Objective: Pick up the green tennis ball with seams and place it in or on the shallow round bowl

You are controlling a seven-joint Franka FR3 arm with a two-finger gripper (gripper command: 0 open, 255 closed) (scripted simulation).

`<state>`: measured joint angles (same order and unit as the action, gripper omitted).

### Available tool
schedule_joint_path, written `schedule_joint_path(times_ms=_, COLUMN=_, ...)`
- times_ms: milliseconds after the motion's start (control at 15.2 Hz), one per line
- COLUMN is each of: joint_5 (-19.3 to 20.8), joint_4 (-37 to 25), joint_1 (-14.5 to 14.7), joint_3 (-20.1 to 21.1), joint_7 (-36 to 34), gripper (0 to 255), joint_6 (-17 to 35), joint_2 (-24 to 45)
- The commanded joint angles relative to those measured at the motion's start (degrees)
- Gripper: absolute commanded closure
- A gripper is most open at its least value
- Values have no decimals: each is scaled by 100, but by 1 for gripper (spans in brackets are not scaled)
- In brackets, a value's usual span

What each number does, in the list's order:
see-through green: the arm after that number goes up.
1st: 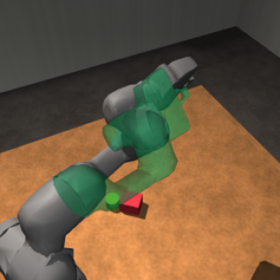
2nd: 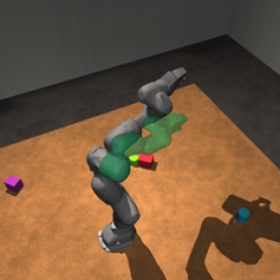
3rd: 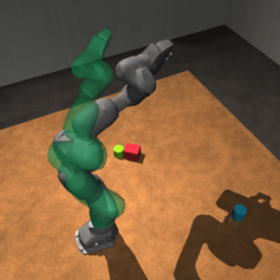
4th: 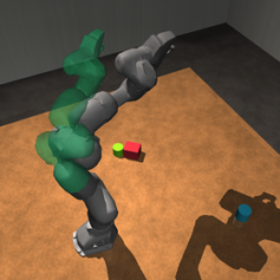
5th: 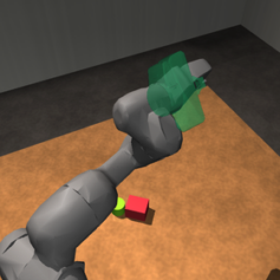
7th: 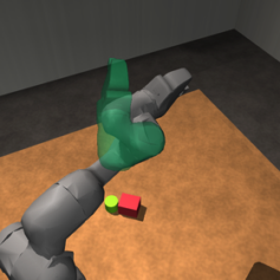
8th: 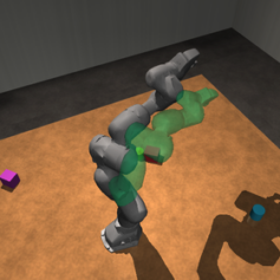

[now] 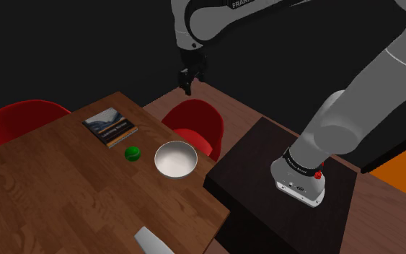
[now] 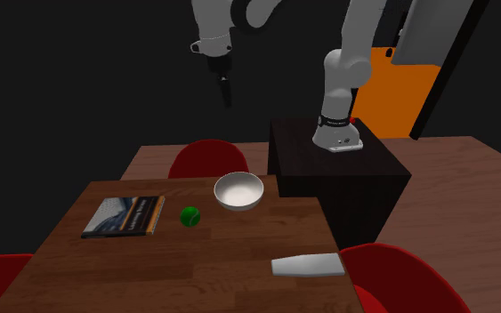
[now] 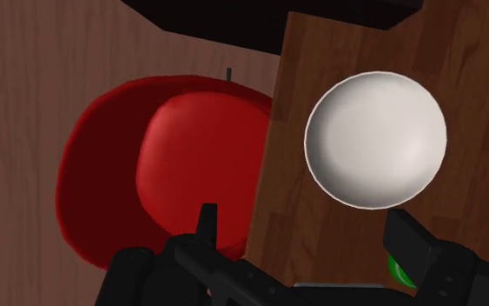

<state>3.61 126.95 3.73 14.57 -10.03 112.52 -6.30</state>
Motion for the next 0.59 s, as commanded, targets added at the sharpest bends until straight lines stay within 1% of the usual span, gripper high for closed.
schedule_joint_path(times_ms=0, joint_5=60, joint_4=-201, joint_1=48, joint_3=84, joint_7=-182, gripper=0, joint_6=110, joint_2=407)
schedule_joint_path(times_ms=528, joint_5=430, joint_4=-1365, joint_1=389, joint_3=267, joint_7=-902, gripper=0, joint_6=348, joint_2=2200)
